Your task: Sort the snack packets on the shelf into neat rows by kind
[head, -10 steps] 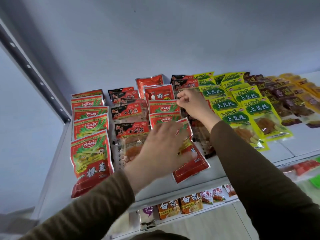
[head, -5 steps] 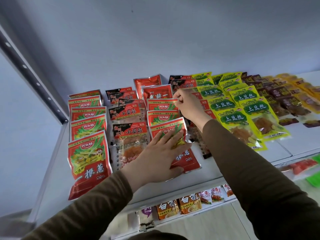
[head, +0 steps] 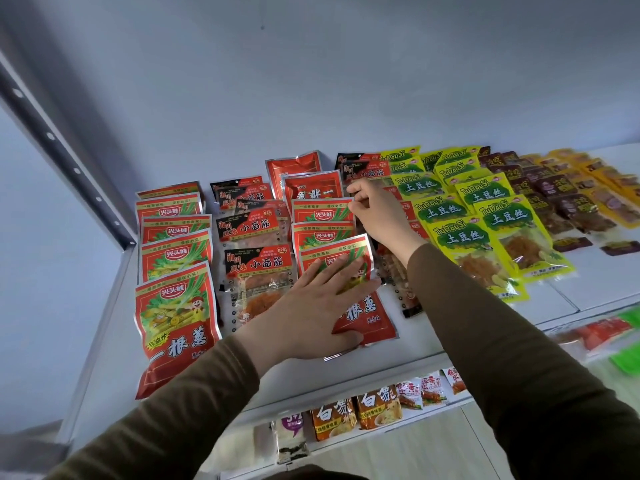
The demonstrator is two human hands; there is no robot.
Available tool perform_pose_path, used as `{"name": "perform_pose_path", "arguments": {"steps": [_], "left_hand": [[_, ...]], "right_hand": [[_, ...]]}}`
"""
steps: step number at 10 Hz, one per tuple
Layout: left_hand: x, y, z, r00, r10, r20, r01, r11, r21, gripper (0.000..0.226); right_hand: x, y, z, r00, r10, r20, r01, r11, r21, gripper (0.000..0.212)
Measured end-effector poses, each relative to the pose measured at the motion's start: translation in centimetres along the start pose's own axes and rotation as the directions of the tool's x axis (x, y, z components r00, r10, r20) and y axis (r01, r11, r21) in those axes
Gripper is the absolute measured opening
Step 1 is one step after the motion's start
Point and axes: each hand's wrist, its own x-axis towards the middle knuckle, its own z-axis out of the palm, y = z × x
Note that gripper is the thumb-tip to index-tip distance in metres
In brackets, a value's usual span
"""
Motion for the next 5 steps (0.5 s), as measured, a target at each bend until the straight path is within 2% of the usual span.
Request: {"name": "perform_pose_path", "arguments": {"steps": [1, 2, 4, 5], "left_hand": [[-0.2, 0.1, 0.0, 1.0, -0.028, -0.003, 0.028, 1.0, 0.009, 0.087], [-0.5, 0.4, 0.0, 0.998, -0.06, -0.003, 0.06, 0.998, 0.013, 0.089], [-1.0, 1.0, -0.3, 0.991, -0.13, -0.042, 0.13, 0.991, 0.0, 0.082], [-1.6, 1.0, -0.7, 0.978, -0.196, -0.068, 0.196, 0.981, -0.005, 0.076]], "right_hand": [[-0.4, -0.2, -0.6, 0.999, -0.001, -0.038, 0.002, 1.0, 0.012, 0.023], [-0.9, -0.7, -1.0, 0.995, -0.068, -0.068, 0.067, 0.998, -0.021, 0.02], [-2.7, -1.8, -2.6, 0.971, -0.227, -0.075, 0.21, 0.959, -0.189, 0.024], [-4.5, -2.7, -3.2, 0.952, -0.303, -0.031, 0.285, 0.921, -0.266, 0.028]]}}
